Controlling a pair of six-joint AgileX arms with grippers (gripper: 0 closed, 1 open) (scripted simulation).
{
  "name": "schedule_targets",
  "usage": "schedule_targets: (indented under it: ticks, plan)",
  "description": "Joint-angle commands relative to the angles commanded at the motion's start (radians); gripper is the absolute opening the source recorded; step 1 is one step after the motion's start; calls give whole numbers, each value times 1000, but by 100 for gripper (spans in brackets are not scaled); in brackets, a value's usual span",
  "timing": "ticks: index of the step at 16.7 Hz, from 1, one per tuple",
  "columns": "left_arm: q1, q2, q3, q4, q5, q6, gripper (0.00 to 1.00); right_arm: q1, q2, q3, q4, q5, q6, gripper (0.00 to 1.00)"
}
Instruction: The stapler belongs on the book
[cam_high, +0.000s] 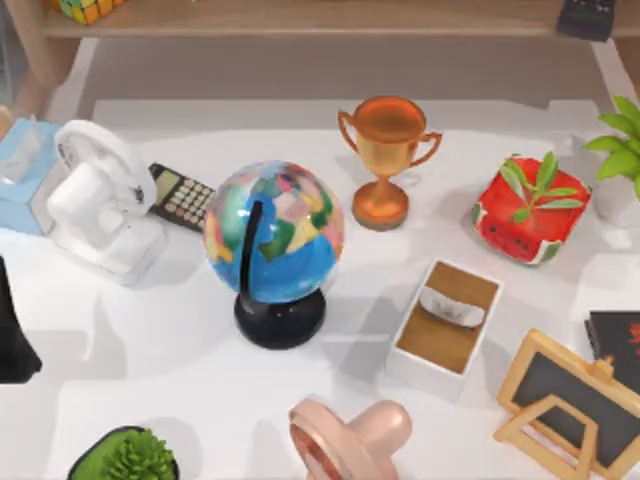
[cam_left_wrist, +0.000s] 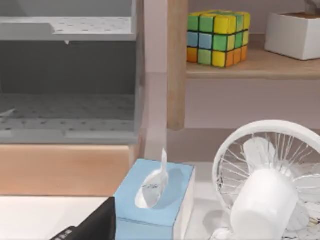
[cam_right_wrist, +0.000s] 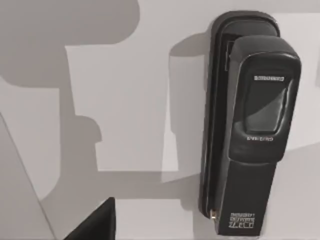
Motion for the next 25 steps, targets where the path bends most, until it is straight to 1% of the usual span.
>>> schedule_targets:
  ticks: [4,10,19,25]
  plan:
    - [0,0,0,0,0,0,100,3,55,74,-18,1,13,100]
    - [0,0,0,0,0,0,100,5,53,70,-16,1,13,100]
    - [0,0,0,0,0,0,100,-5,-5,-80,71,-1,5,100]
    - [0,0,0,0,0,0,100,0,39,-124,164,2,12,100]
